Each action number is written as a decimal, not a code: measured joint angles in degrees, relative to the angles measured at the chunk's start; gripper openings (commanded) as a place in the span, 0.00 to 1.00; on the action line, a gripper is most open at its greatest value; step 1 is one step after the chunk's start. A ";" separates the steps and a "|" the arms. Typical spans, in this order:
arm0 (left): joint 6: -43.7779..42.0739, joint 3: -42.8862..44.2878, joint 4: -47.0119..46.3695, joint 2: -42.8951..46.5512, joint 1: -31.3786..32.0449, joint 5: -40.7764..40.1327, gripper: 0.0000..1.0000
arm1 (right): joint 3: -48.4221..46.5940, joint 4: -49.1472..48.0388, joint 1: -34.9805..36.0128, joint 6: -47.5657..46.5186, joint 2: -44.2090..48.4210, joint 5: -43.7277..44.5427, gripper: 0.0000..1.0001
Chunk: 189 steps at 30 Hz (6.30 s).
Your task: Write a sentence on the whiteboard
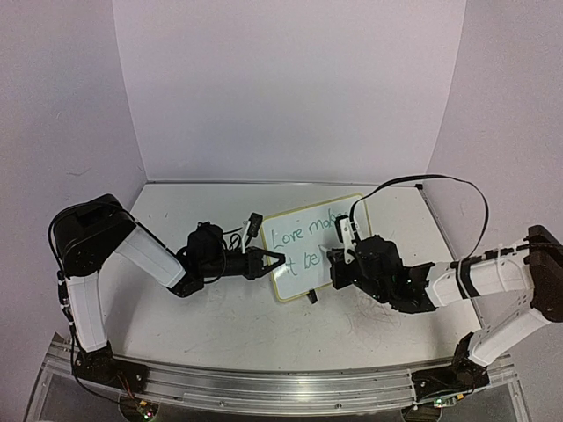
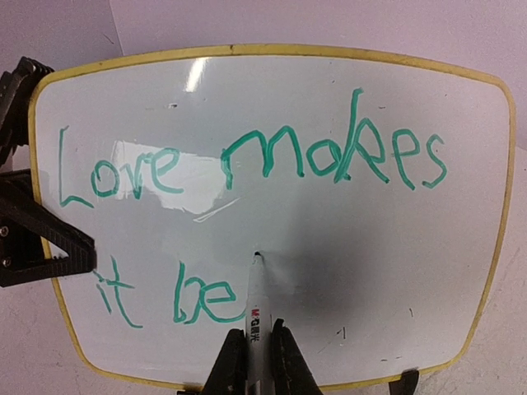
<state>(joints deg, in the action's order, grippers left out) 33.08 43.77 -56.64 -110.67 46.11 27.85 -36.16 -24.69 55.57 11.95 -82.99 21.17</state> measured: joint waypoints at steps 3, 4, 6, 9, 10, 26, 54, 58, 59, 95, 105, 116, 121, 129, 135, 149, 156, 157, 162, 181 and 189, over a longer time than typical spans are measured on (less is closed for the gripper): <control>0.01 0.00 0.06 0.00 -0.04 -0.06 0.00 | -0.12 -0.12 0.02 0.10 -0.76 0.57 0.00; 0.02 0.00 0.04 0.00 -0.04 -0.08 0.00 | -0.15 -0.11 0.06 0.13 -0.81 0.73 0.00; 0.00 0.00 0.05 0.00 -0.04 -0.06 0.00 | -0.15 -0.10 0.07 0.39 -0.82 0.79 0.00; 0.00 0.00 0.06 0.00 -0.04 -0.06 0.00 | -0.15 -0.06 0.07 1.05 -0.82 0.78 0.00; 0.00 0.00 0.06 0.00 -0.04 -0.06 0.00 | -0.15 -0.01 0.07 1.35 -0.82 0.78 0.00; -0.15 0.00 0.09 0.00 -0.04 -0.17 0.00 | 2.89 0.39 1.75 5.66 -0.82 0.52 0.00; -0.13 0.00 0.09 0.02 0.00 0.00 0.00 | 2.78 1.52 1.79 2.12 3.07 -0.65 0.00; -0.13 0.00 0.08 0.02 0.00 0.02 0.00 | 1.82 0.74 1.79 1.50 2.18 -1.03 0.00; -0.13 0.00 0.09 0.02 0.00 0.01 0.00 | 1.72 0.58 1.79 1.42 1.92 -1.03 0.00; -0.13 0.00 0.11 0.02 -0.02 0.07 0.00 | 1.66 0.19 -3.52 0.74 2.93 -2.96 0.00; -0.13 0.00 0.09 0.02 -0.04 -0.18 0.00 | 0.99 -0.36 -3.52 1.00 1.03 -2.58 0.00; -0.20 0.00 0.15 0.02 -0.04 -0.15 0.00 | 1.04 0.34 -3.22 3.54 0.93 -2.56 0.00; -0.22 0.00 0.17 0.02 -0.04 -0.13 0.00 | 2.00 0.39 -2.55 4.74 0.95 -2.58 0.00; -0.28 0.00 0.19 0.02 -0.04 -0.11 0.00 | 2.99 0.77 -1.80 6.61 1.04 -2.39 0.00; -0.50 0.00 0.19 0.02 -0.04 -0.17 0.00 | 4.01 1.46 -1.08 8.14 1.04 -2.28 0.00; -1.20 0.00 0.20 0.02 -0.04 -0.05 0.00 | 4.85 3.54 -0.68 8.75 2.45 0.61 0.00; -1.05 0.00 0.20 0.02 -0.04 0.05 0.00 | 4.70 1.08 -0.68 5.07 5.56 -1.49 0.00; -1.05 0.00 0.20 0.02 -0.04 0.03 0.00 | 4.65 1.00 -0.68 4.74 5.52 -1.59 0.00; -1.05 0.00 0.20 0.02 -0.04 0.05 0.00 | 3.47 0.69 -0.68 4.03 4.34 -1.63 0.00; -1.09 0.00 0.22 0.02 -0.04 0.01 0.00 | 1.92 2.57 -0.62 6.01 1.04 3.71 0.00; -1.07 0.00 0.22 0.02 -0.04 0.05 0.00 | 3.53 3.31 -1.84 6.19 4.03 2.28 0.00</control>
<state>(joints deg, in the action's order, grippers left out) 32.01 43.77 -56.42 -110.65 46.06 27.90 -32.64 -21.38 53.73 18.13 -78.96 23.46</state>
